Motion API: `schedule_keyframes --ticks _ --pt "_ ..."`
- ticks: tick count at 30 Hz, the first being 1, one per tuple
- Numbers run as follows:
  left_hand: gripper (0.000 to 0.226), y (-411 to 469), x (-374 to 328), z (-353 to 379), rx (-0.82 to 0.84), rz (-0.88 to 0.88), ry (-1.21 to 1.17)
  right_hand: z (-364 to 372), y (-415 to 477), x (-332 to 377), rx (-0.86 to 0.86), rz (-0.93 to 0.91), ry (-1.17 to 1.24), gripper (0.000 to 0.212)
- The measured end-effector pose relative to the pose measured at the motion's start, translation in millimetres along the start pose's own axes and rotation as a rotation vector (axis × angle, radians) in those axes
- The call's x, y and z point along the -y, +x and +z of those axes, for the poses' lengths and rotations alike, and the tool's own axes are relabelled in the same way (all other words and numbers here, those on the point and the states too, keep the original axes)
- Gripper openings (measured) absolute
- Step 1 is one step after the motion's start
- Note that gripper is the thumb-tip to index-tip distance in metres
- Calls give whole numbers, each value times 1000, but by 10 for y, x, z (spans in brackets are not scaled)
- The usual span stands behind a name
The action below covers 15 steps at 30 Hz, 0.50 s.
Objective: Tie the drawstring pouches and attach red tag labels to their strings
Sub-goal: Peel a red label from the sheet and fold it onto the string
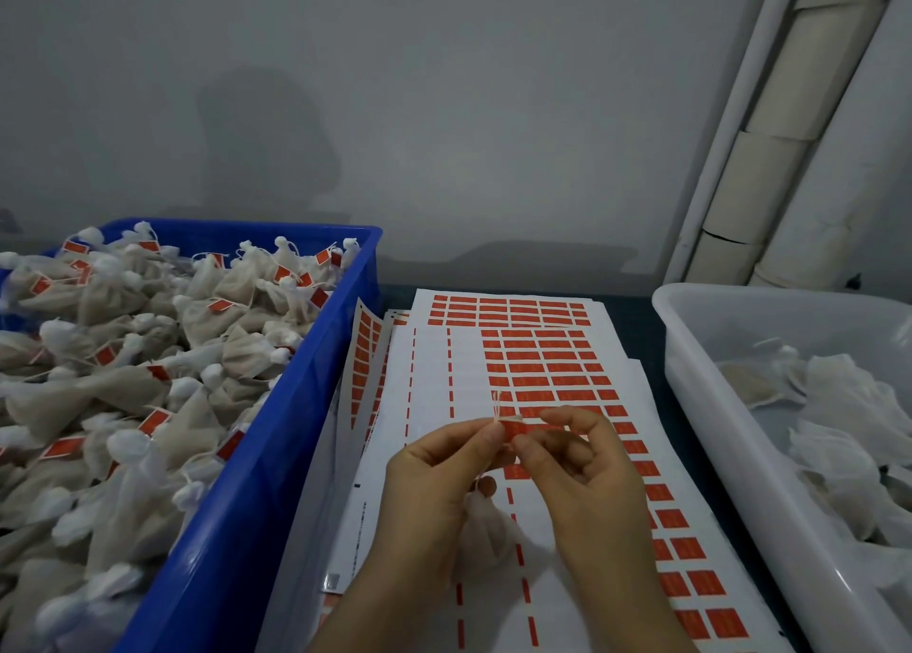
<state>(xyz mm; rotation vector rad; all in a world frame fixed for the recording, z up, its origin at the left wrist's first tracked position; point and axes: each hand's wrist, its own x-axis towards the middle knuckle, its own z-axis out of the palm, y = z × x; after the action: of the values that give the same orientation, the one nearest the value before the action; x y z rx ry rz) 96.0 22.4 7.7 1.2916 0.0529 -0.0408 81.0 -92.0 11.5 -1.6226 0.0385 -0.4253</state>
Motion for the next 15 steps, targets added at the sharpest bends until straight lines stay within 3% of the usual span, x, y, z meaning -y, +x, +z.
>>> schedule_keyframes --ticks 7,15 --pt "8 -15 -19 -6 -2 105 115 0 -5 -21 68 -14 -82 7" --pt "10 -27 -7 0 -42 211 257 -12 7 -42 52 3 -94 7"
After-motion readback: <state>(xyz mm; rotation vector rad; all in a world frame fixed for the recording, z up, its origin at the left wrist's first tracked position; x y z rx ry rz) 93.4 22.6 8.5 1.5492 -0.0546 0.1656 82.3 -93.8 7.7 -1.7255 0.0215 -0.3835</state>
